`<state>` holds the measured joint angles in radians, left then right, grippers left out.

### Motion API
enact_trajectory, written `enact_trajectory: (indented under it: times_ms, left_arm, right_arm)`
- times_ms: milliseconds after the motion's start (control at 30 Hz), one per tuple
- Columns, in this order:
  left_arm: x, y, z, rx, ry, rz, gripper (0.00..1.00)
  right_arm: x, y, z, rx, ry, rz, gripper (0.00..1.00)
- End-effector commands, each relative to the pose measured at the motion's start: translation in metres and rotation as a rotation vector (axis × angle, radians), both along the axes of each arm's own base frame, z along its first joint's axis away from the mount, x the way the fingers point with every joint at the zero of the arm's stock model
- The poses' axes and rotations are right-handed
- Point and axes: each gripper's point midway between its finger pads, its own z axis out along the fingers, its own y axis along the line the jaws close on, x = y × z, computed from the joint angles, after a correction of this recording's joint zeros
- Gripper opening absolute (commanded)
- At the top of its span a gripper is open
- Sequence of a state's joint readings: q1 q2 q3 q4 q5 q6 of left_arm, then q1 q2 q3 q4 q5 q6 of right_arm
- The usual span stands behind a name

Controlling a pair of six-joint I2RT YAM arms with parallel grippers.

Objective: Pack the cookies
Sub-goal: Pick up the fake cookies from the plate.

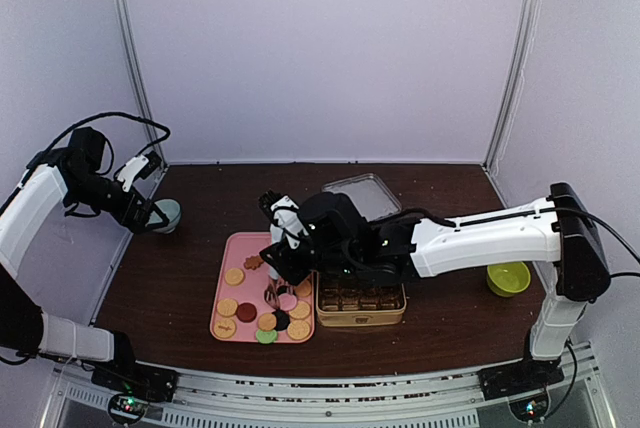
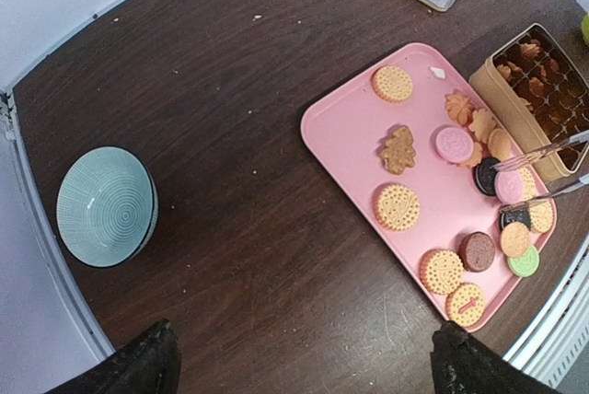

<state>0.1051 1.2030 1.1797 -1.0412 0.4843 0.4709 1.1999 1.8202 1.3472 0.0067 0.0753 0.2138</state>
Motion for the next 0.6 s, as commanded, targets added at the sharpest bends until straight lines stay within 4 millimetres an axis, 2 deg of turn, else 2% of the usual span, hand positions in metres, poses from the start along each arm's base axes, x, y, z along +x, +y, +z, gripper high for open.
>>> enact_trajectory:
  times_ms: [0, 167, 567]
  left_arm:
    - [0.001, -0.005, 0.001, -0.026, -0.007, -0.026, 0.98]
    - [0.0, -0.004, -0.001, -0.025, 0.0, -0.025, 0.98]
    - [-0.001, -0.005, -0.004, -0.036, 0.013, -0.027, 0.98]
  right_arm:
    - [0.003, -0.005, 0.024, 0.07, -0.042, -0.035, 0.41]
    - [0.003, -0.007, 0.021, 0.041, -0.079, -0.05, 0.42]
    - [0.008, -0.013, 0.031, 0.015, -0.141, -0.083, 0.41]
